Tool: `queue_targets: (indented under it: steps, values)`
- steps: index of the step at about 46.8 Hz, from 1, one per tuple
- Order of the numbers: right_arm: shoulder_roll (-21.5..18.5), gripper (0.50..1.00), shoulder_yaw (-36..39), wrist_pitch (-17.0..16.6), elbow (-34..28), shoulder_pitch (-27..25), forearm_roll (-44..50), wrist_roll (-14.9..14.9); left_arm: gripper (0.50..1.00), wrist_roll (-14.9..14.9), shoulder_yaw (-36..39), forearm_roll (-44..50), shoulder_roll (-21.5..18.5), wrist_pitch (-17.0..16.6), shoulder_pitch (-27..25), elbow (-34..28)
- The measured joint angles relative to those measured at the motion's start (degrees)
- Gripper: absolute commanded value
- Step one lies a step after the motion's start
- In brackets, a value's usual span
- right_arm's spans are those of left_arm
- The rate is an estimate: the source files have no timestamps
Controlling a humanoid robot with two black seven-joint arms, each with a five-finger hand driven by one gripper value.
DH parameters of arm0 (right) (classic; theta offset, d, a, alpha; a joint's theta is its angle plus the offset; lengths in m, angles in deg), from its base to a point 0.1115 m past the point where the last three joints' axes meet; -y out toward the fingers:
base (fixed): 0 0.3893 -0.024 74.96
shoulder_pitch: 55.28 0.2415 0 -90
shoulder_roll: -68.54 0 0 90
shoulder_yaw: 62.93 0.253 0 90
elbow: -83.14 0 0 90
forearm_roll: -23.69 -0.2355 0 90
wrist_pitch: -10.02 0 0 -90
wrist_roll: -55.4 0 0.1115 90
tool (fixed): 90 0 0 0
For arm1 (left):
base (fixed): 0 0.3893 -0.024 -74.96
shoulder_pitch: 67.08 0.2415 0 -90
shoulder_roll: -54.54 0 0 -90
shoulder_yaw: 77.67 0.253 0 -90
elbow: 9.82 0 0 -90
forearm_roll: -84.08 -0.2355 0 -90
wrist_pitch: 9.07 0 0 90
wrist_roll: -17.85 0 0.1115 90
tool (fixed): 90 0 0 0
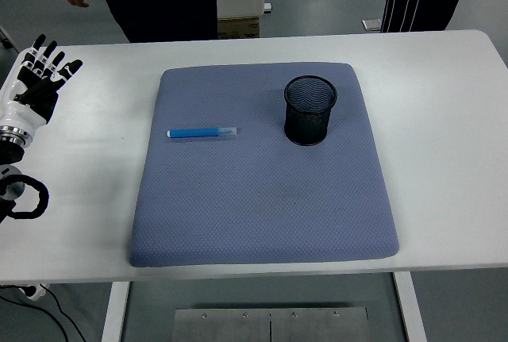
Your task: Left hand places marker in pen holder
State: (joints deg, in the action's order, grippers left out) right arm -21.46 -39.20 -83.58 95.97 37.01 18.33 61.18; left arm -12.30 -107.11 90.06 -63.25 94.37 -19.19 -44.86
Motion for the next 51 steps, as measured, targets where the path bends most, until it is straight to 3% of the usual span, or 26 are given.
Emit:
queue_targets:
  steps: [23,34,51]
  values:
    - [0.0,1.000,0.0,0.0,0.0,0.0,0.0,0.0,1.000,0.1,0.0,0.3,0.2,0.1,1.7,0.1]
    - [0.0,1.000,0.0,0.0,0.0,0.0,0.0,0.0,1.000,0.2,0.0,0.0,-0.7,5.0,1.9,0.2]
    - [0.0,1.000,0.0,0.0,0.0,0.0,0.0,0.0,1.000,0.2,-0.7,0.3,-0.7,7.1,1.7,0.1]
